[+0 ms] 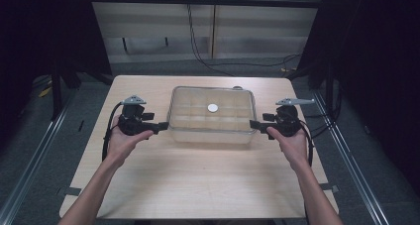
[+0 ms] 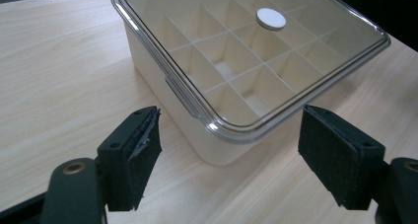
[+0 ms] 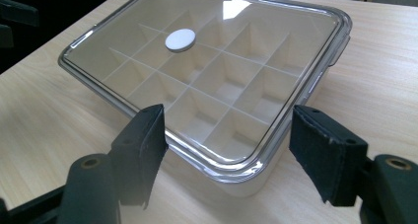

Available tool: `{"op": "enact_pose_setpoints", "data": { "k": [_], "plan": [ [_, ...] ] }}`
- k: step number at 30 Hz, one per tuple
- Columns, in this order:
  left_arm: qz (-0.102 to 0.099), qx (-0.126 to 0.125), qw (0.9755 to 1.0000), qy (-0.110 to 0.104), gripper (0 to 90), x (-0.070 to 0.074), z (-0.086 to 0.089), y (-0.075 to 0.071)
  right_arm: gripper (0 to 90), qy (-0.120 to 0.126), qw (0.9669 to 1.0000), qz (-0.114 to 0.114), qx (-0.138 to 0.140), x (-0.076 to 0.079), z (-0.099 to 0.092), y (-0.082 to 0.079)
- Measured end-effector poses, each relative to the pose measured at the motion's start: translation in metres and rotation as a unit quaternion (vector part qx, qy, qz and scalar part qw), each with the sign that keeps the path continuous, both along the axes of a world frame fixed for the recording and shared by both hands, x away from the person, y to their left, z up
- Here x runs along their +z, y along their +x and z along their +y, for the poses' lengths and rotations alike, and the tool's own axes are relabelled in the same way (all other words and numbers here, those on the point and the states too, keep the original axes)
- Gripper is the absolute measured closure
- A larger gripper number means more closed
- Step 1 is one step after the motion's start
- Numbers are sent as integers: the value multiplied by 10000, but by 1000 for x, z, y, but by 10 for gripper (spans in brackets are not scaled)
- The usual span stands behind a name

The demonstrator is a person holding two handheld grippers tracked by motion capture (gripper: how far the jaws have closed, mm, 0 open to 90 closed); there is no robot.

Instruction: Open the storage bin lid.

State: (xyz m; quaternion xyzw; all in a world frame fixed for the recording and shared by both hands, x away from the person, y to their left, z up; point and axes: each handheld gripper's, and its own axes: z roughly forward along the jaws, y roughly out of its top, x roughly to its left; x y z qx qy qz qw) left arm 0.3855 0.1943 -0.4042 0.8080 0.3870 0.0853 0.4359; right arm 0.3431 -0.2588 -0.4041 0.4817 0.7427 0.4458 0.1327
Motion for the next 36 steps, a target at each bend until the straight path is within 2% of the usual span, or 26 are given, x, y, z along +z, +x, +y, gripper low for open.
{"op": "enact_pose_setpoints", "data": {
  "k": [6, 16, 21, 27, 36],
  "plan": [
    [48, 20, 10000, 13, 240, -1, -6, 9, 303, -170, 9998, 140, -30, -4, -1, 13],
    [95, 62, 9999, -18, 229, -1, -14, 24, 249, -236, 9991, 339, -76, -7, 2, 30],
    [196, 59, 9998, 60, 238, -8, -18, 35, 242, -309, 9983, 494, -33, -13, 7, 43],
    [285, 139, 9995, -7, 241, -17, -19, 44, 221, -296, 9977, 614, -36, -22, 10, 55],
    [473, 110, 9988, 48, 214, -32, -31, 52, 170, -325, 9967, 744, -88, -32, 15, 65]
  ]
}}
